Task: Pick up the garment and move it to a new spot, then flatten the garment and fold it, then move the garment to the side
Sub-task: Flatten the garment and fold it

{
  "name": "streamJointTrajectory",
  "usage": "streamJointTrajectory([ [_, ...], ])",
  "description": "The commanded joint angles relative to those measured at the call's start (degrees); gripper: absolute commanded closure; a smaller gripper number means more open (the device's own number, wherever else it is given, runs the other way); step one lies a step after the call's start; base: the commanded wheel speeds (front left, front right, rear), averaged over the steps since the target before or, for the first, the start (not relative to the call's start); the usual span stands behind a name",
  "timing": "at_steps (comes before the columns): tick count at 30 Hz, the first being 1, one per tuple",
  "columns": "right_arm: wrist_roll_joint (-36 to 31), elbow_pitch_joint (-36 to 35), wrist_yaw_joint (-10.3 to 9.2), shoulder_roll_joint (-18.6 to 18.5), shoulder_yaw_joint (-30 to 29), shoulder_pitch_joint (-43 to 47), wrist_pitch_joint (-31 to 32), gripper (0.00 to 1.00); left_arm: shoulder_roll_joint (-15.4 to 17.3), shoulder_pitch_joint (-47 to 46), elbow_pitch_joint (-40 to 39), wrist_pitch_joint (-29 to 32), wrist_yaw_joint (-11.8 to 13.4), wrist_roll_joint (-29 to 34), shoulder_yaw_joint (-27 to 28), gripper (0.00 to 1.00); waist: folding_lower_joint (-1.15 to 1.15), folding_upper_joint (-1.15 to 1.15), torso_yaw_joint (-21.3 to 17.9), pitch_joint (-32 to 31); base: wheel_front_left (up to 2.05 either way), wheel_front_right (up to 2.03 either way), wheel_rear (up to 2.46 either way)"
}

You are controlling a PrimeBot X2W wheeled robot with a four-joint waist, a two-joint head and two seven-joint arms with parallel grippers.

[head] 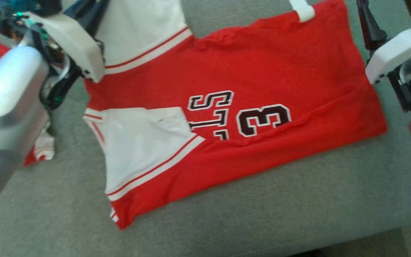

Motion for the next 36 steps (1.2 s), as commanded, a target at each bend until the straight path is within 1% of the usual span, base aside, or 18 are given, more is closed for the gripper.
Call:
streamJointTrajectory([
  [1, 1.21, 0.39, -0.05, -1.89, 1.65, -1.29, 1.86, 0.00, 1.30, -1.88, -2.76, -1.00, 0.15, 0.74, 1.59, 1.00, 0.00, 0.00, 3.17, -1.00, 0.00, 0.00, 0.00],
  [3, 1.57, 1.44, -0.05, -2.52, 2.16, -1.63, 2.67, 0.00, 1.19, -1.65, -3.71, -1.14, 0.17, 1.01, 1.26, 1.00, 0.00, 0.00, 3.94, -0.96, 0.00, 0.00, 0.00],
  [9, 3.04, 8.54, -0.05, -5.55, 5.77, -4.04, 6.78, 0.00, 0.93, -0.63, -9.29, -1.27, 0.94, 2.03, 0.00, 1.00, 0.00, 0.00, 8.00, 0.05, 0.00, 0.00, 0.00],
  [13, 2.52, 13.84, -0.05, -6.91, 6.73, -6.17, 9.19, 0.00, 1.06, -0.24, -12.45, -0.87, 1.56, 2.38, -0.53, 1.00, 0.00, 0.00, 9.90, 0.90, 0.00, 0.00, 0.00],
  [18, 1.06, 19.75, -0.05, -7.17, 6.26, -8.41, 10.84, 0.00, 1.41, -0.07, -14.82, -0.26, 2.18, 2.41, -0.80, 1.00, 0.00, 0.00, 11.03, 1.56, 0.00, 0.00, 0.00],
  [26, -0.42, 25.79, -0.05, -6.07, 6.39, -10.79, 11.86, 0.00, 1.83, -0.40, -15.98, 0.07, 2.80, 2.15, -0.60, 1.00, 0.00, 0.00, 11.10, 2.50, 0.00, 0.00, 0.00],
  [27, -0.35, 26.50, -0.05, -5.82, 6.62, -10.97, 12.38, 0.26, 1.89, -0.49, -15.95, 0.11, 2.82, 2.16, -0.59, 1.00, 0.00, 0.00, 11.04, 2.62, 0.00, 0.00, 0.00],
  [28, -0.31, 27.09, -0.05, -5.61, 7.01, -11.14, 12.89, 0.90, 1.94, -0.60, -15.86, 0.14, 2.83, 2.16, -0.57, 1.00, 0.00, 0.00, 10.96, 2.72, 0.00, 0.00, 0.00],
  [29, -0.17, 27.51, -0.05, -5.43, 7.41, -11.35, 13.19, 1.00, 2.01, -0.73, -15.70, 0.19, 2.89, 2.18, -0.55, 1.00, 0.00, 0.00, 10.86, 2.80, 0.00, 0.00, 0.00],
  [31, 0.49, 27.76, -0.05, -5.23, 7.67, -12.07, 12.55, 1.00, 2.19, -1.00, -15.16, 0.24, 3.09, 2.22, -0.43, 1.00, 0.00, 0.00, 10.55, 2.89, 0.00, 0.00, 0.00],
  [36, 2.45, 27.65, -0.05, -4.33, 6.29, -14.77, 8.25, 1.00, 3.21, -2.20, -12.60, -0.44, 3.80, 3.14, 0.11, 1.00, 0.00, 0.00, 9.12, 2.87, 0.00, 0.00, 0.00],
])
